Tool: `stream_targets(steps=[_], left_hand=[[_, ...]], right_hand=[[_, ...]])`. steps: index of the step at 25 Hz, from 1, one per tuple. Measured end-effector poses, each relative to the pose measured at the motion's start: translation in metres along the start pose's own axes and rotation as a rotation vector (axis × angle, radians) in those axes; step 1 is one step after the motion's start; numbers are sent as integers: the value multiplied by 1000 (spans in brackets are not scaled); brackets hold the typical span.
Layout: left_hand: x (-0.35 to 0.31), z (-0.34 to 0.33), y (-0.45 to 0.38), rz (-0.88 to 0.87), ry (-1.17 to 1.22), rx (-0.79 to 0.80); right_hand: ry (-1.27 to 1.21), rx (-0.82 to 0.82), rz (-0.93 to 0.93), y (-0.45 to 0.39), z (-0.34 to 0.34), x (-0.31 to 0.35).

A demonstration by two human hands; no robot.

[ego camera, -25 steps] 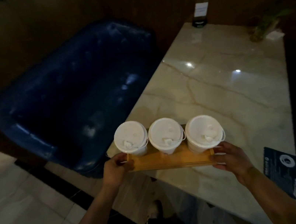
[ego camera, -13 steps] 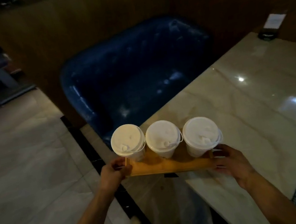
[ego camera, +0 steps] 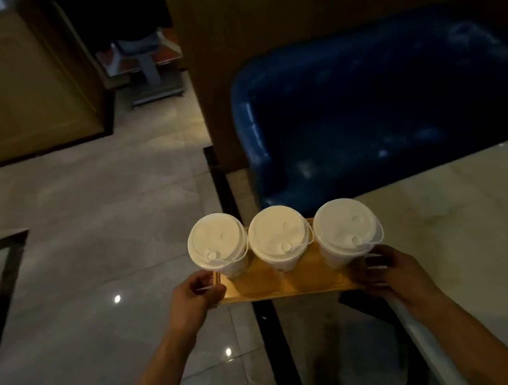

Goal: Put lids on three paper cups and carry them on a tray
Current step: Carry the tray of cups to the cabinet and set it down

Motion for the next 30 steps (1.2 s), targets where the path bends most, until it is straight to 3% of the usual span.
stream_targets(steps=[15, 30], left_hand=[[88, 295, 107, 92, 17, -524], [130, 469, 243, 189, 26, -949]], right_hand=[[475, 318, 29, 9, -331, -9], [736, 673, 24, 69, -597, -65]])
Point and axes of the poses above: each hand's wrist, its own y-axis away from the middle knuckle, its own z-axis out of the back of the hand, x = y × z, the point moved 7 cm from there along -y, towards the middle knuckle, and after that the axes turned 15 degrees about -z, right-handed, at the moved point
